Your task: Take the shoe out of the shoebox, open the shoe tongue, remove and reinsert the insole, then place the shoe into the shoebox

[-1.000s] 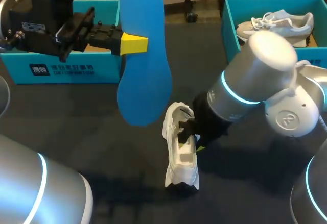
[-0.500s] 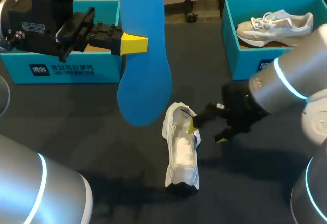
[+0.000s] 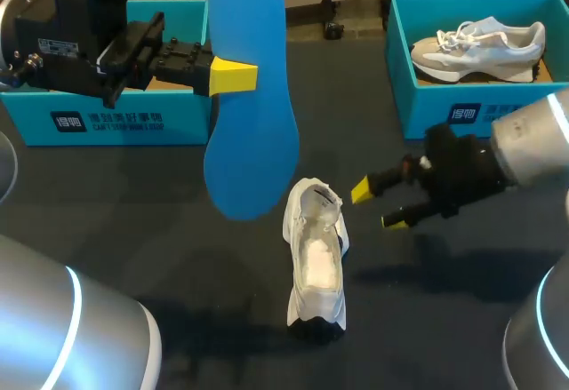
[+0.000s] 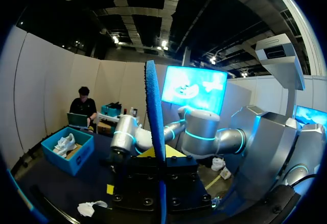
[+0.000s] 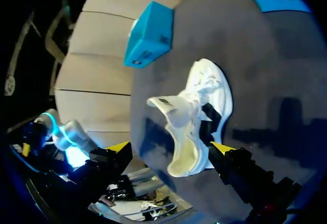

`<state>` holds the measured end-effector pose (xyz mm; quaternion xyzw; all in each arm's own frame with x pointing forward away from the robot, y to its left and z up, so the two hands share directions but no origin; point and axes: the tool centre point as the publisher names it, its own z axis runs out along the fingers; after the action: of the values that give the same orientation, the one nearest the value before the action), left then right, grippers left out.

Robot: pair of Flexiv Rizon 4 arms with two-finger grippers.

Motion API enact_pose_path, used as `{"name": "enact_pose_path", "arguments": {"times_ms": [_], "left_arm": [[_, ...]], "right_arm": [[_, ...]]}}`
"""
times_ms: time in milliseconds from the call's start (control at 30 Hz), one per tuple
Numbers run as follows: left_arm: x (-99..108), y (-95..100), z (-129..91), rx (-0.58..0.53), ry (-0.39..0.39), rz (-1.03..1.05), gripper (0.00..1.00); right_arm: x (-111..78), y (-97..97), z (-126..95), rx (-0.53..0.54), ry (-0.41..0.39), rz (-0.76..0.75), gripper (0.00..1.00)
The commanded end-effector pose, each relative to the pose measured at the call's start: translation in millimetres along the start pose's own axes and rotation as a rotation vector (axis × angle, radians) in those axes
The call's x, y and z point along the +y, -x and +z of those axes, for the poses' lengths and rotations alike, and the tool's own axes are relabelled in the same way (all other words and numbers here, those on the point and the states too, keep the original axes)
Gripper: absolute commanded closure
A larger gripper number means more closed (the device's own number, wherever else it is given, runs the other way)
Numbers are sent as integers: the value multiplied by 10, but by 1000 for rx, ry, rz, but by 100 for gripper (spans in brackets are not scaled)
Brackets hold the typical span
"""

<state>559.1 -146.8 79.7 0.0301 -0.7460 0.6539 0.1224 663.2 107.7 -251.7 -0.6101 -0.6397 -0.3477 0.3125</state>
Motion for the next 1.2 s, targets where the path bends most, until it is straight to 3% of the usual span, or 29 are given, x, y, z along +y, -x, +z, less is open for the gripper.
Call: {"name": "enact_pose_path", "arguments": {"times_ms": [33,433,600,833,933,1067,1100,1133,1200], "left_arm": [[-7,10,4,2,3,0,100],[-7,10,4,2,3,0,100],[-7,10,4,2,3,0,100],[-4,57,-8,29,-10,24,100],[42,216,10,-55,-2,291,100],[163,464,86,-160,82,635,100],[163,464,86,-160,82,635,100],[195,623,96,-165,115,737,100],[219,742,99,-178,143,844,100]], "right_arm": [[69,-16,-166,259,-28,-24,0],[298,-128,-333,373,-57,-8,0],[347,-260,-435,438,-58,-16,0],[345,-314,-479,430,-56,-12,0],[345,-314,-479,430,-56,-12,0],[345,-314,-479,430,-56,-12,0],[345,-314,-479,430,-56,-12,0],[345,-314,-479,430,-56,-12,0],[345,-314,-479,430,-56,-12,0]]}}
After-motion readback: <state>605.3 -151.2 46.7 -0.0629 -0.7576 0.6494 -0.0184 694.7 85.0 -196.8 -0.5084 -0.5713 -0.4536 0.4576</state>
